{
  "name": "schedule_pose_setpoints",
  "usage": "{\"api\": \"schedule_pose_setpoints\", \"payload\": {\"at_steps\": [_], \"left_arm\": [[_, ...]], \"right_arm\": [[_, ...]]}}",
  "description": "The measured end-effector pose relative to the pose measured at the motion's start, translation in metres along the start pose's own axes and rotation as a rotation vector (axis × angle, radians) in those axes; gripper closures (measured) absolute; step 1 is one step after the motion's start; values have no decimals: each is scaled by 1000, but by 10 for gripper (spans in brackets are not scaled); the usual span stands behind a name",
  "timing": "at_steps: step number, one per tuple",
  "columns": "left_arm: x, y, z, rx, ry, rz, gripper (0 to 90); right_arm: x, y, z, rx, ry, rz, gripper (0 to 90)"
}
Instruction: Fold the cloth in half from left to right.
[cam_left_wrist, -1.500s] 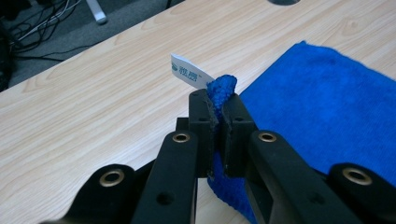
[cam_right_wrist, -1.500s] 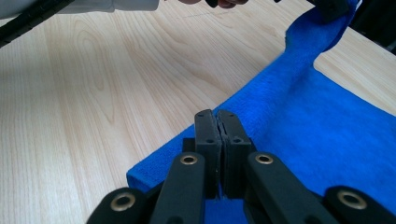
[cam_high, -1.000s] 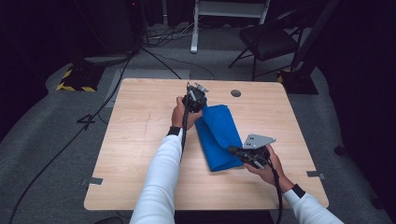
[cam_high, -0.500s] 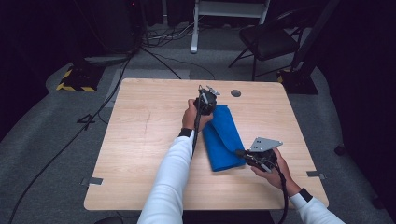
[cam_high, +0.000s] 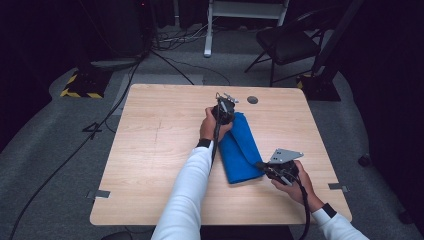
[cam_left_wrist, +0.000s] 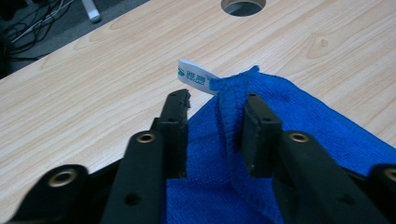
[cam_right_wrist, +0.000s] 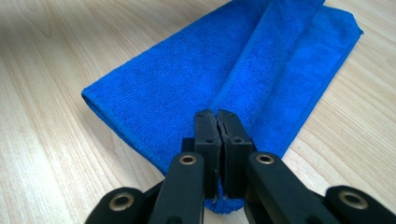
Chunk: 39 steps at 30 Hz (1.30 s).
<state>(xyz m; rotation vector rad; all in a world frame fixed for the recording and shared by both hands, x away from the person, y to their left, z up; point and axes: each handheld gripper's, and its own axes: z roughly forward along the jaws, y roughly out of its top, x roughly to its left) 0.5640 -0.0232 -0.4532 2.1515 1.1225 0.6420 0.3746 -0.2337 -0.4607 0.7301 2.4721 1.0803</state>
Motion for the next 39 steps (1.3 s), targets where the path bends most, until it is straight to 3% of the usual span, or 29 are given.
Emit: {"api": "schedule_pose_setpoints", "payload": {"at_steps": [5, 10, 14, 17, 19, 22, 25, 32, 35, 36, 37, 39], "left_arm": [[-1, -1, 3, 4, -6, 5, 676], [-2, 0, 5, 7, 16, -25, 452], [2, 1, -1, -26, 5, -69, 304], [3, 2, -5, -33, 1, -67, 252], [4, 1, -17, -57, -18, -56, 234], [2, -1, -34, -83, -37, -9, 221], [-2, -11, -54, -114, -104, 43, 213], [-33, -58, -88, -95, -211, 189, 200], [-44, -79, -100, -88, -251, 218, 199], [-44, -79, -100, -88, -251, 218, 196], [-51, -94, -107, -84, -272, 233, 193], [-57, -105, -113, -76, -292, 250, 192]], "right_arm": [[-1, -1, -1, 10, -6, 10, 880], [-5, -4, -2, 14, -18, 23, 879], [-7, -5, -1, 23, -21, 34, 874], [-7, -6, 0, 30, -19, 40, 864], [-7, -6, 2, 47, -26, 42, 829], [-10, -8, 4, 59, -45, 51, 770], [-13, -10, 4, 77, -56, 64, 715], [-19, -13, 4, 104, -92, 75, 521], [-24, -16, 1, 108, -105, 90, 490], [-26, -18, 0, 109, -109, 94, 481], [-29, -20, -1, 114, -115, 98, 472], [-33, -24, -1, 122, -124, 104, 465]]}}
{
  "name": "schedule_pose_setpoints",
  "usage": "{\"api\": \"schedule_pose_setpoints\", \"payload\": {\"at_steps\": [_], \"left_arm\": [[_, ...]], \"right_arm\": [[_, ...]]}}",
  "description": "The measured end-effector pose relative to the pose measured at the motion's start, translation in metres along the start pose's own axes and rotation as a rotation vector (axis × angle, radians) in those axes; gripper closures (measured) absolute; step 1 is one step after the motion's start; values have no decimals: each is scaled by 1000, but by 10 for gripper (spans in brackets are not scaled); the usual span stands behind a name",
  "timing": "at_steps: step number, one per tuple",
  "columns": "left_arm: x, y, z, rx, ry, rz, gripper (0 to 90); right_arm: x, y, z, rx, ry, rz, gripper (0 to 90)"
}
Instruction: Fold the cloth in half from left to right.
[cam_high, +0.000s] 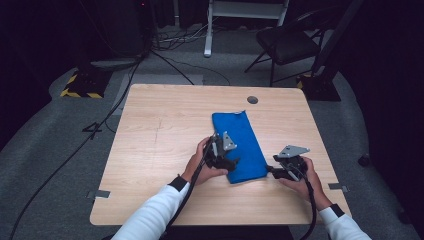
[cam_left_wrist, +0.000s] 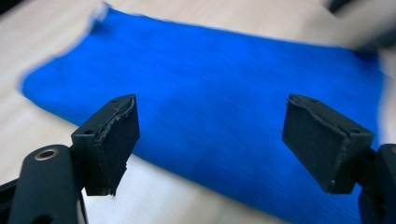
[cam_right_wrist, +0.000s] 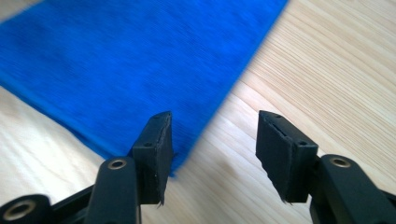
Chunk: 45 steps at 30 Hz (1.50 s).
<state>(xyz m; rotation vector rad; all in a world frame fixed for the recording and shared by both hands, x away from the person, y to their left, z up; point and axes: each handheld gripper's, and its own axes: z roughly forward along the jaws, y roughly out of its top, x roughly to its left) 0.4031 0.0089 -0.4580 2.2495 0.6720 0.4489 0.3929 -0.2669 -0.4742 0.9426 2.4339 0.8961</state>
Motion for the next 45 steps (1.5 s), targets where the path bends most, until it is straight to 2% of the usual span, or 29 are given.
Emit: {"api": "schedule_pose_setpoints", "payload": {"at_steps": [3, 5, 7, 9, 12, 14, 19, 22, 25, 29, 30, 32, 37, 40, 45], "left_arm": [[-14, -13, 0, 26, -48, 5, 195], [-24, -19, 1, 55, -53, 41, 195], [-28, -24, 1, 62, -73, 48, 202], [-30, -28, 3, 77, -78, 53, 268], [-29, -30, 6, 105, -72, 71, 329], [-22, -35, 8, 107, -99, 32, 335], [-16, -37, 6, 115, -130, 1, 380], [-15, -39, 4, 121, -130, 5, 382], [-15, -42, 1, 123, -123, 10, 382], [-17, -44, -4, 133, -109, 36, 382], [-18, -47, -8, 135, -102, 47, 382], [-18, -50, -12, 139, -103, 47, 382], [-15, -58, -20, 140, -114, 36, 381], [-14, -63, -23, 135, -123, 4, 380], [-15, -68, -29, 135, -133, -5, 382]], "right_arm": [[-8, -4, 0, 2, 1, 19, 461], [-12, -6, 0, 6, -1, 29, 451], [-13, -6, 2, 6, 13, 26, 441], [-12, -6, 5, 13, 19, 2, 437], [-11, -6, 7, 22, 24, -8, 431], [-9, -7, 11, 37, 42, -28, 424], [-6, -7, 13, 37, 59, -42, 424], [-4, -8, 13, 28, 80, -38, 423], [1, -8, 12, 28, 91, -54, 422], [10, -7, 11, 30, 104, -61, 422], [18, -7, 9, 32, 108, -98, 416], [23, -7, 8, 32, 118, -107, 416], [31, -9, 5, 28, 145, -112, 412], [35, -12, 3, 27, 156, -110, 407], [41, -15, 0, 22, 175, -114, 406]]}}
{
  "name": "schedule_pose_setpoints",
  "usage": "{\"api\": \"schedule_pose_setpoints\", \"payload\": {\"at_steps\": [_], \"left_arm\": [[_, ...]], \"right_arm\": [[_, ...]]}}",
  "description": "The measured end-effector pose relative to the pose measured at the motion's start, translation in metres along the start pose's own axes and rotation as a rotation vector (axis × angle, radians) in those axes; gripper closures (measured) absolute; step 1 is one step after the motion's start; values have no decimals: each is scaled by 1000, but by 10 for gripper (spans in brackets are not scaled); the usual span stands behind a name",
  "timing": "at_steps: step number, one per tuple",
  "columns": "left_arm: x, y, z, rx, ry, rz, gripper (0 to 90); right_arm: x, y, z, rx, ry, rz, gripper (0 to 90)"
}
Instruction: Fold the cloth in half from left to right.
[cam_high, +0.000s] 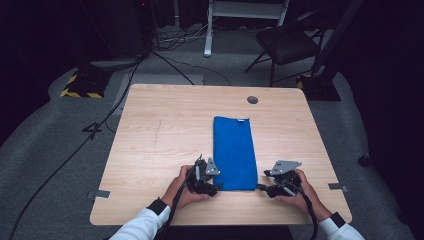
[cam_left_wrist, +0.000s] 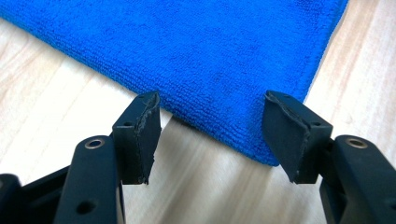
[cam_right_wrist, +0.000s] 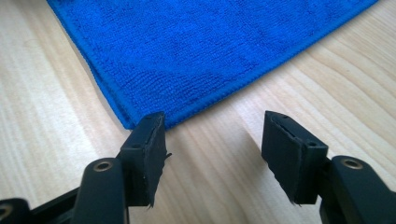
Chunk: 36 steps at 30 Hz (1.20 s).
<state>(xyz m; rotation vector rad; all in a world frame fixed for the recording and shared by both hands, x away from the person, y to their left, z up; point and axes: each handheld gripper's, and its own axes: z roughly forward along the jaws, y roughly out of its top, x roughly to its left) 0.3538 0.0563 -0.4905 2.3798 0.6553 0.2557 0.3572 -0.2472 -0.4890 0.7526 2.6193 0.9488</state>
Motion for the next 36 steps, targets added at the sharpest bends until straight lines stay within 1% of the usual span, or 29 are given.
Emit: {"api": "schedule_pose_setpoints", "payload": {"at_steps": [4, 6, 7, 9, 11, 12, 13, 15, 16, 17, 18, 19, 21, 22, 24, 28, 29, 30, 31, 32, 34, 35, 36], "left_arm": [[-2, -6, -4, 1, -14, -9, 382], [-3, -7, -5, 0, -14, -8, 374], [-3, -8, -6, 0, -15, -14, 354], [-3, -9, -7, 0, -15, -16, 315], [-2, -9, -9, 2, -22, -17, 237], [-2, -9, -9, 2, -22, -17, 217], [-2, -9, -10, -4, -19, -3, 209], [-2, -8, -11, -8, -15, 1, 188], [-2, -8, -12, -8, -6, 6, 184], [-1, -7, -14, -11, 10, 12, 183], [0, -7, -15, -18, 14, 16, 183], [2, -6, -17, -24, 15, 21, 183], [6, -3, -19, -34, 37, 15, 184], [8, -2, -20, -48, 40, 13, 186], [14, 0, -22, -58, 55, 3, 194], [28, 5, -21, -62, 72, -13, 197], [31, 6, -19, -63, 77, -16, 197], [35, 8, -18, -62, 86, -12, 197], [38, 9, -18, -59, 91, -17, 197], [42, 11, -17, -65, 101, -24, 199], [48, 15, -15, -59, 119, -29, 204], [51, 18, -13, -56, 138, -26, 204], [53, 20, -13, -56, 147, -24, 205]], "right_arm": [[2, -2, -1, -2, 6, 1, 390], [1, -3, -1, -5, 10, 3, 387], [0, -3, -1, -4, 14, 11, 376], [-1, -2, -1, -5, 15, 9, 373], [-1, -2, -1, -7, 8, 10, 372], [-2, -2, -1, -7, 6, 10, 368], [-4, -2, -2, -11, 0, 13, 362], [-7, -3, -3, -27, -7, 24, 354], [-9, -2, -4, -32, -10, 29, 348], [-11, -2, -6, -37, -15, 31, 342], [-12, -2, -6, -42, -18, 34, 338], [-14, -2, -7, -54, -18, 37, 335], [-19, 0, -9, -62, -34, 43, 336], [-22, 1, -10, -69, -40, 46, 344], [-27, 6, -11, -82, -50, 53, 354], [-36, 13, -10, -95, -84, 42, 374], [-40, 15, -10, -102, -91, 45, 381], [-44, 17, -9, -110, -93, 59, 382], [-47, 19, -9, -118, -94, 67, 387], [-50, 22, -8, -119, -100, 72, 393], [-56, 27, -5, -115, -104, 71, 396], [-60, 31, -3, -116, -109, 68, 397], [-63, 34, -2, -120, -113, 67, 404]]}}
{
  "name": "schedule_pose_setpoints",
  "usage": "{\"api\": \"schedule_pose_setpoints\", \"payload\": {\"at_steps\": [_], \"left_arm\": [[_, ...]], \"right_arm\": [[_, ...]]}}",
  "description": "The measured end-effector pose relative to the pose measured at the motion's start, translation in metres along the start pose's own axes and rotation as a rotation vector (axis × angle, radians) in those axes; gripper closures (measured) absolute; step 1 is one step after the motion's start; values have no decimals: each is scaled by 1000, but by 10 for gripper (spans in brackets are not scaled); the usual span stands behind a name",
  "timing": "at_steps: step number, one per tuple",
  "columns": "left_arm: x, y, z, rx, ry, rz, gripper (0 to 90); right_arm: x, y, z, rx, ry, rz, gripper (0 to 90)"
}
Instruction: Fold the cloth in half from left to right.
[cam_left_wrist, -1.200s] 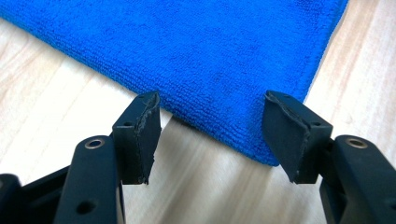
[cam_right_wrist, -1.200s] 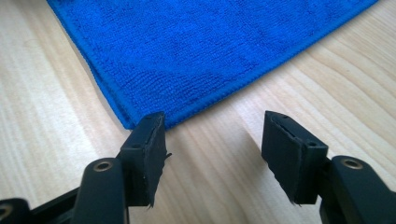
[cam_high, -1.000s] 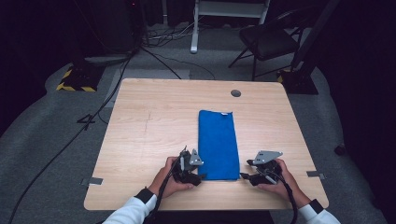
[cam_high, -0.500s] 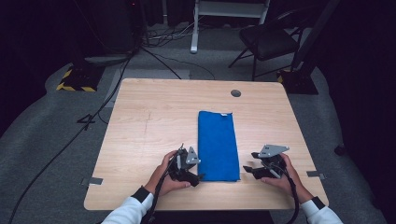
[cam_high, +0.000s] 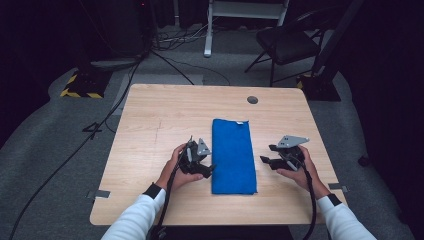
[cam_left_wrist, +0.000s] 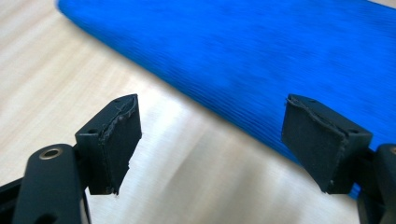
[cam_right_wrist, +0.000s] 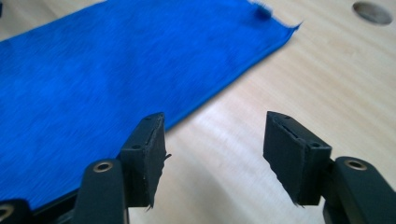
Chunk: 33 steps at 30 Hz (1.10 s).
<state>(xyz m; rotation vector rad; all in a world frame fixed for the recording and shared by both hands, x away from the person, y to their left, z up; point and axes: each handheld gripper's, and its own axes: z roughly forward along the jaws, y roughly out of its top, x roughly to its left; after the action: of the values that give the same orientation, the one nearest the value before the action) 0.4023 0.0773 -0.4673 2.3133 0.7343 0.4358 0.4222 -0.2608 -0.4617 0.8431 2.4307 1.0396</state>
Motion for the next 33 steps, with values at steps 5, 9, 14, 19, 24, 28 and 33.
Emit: {"api": "schedule_pose_setpoints", "payload": {"at_steps": [5, 9, 14, 19, 24, 28, 33], "left_arm": [[15, 11, 8, -24, 14, -33, 214], [31, 20, 17, -29, 7, -74, 227], [47, 30, 33, -5, 8, -111, 223], [59, 36, 46, 4, 22, -131, 223], [75, 43, 58, 16, 46, -179, 210], [83, 50, 64, 20, 73, -202, 212], [88, 56, 73, 44, 97, -216, 219]], "right_arm": [[-14, 12, 12, -10, -16, 27, 415], [-25, 22, 21, -23, -35, 60, 425], [-33, 34, 36, -32, -34, 90, 409], [-39, 44, 52, -28, -36, 106, 409], [-47, 53, 68, -26, -52, 141, 409], [-52, 59, 82, -11, -63, 152, 420], [-56, 65, 90, -11, -64, 164, 447]]}}
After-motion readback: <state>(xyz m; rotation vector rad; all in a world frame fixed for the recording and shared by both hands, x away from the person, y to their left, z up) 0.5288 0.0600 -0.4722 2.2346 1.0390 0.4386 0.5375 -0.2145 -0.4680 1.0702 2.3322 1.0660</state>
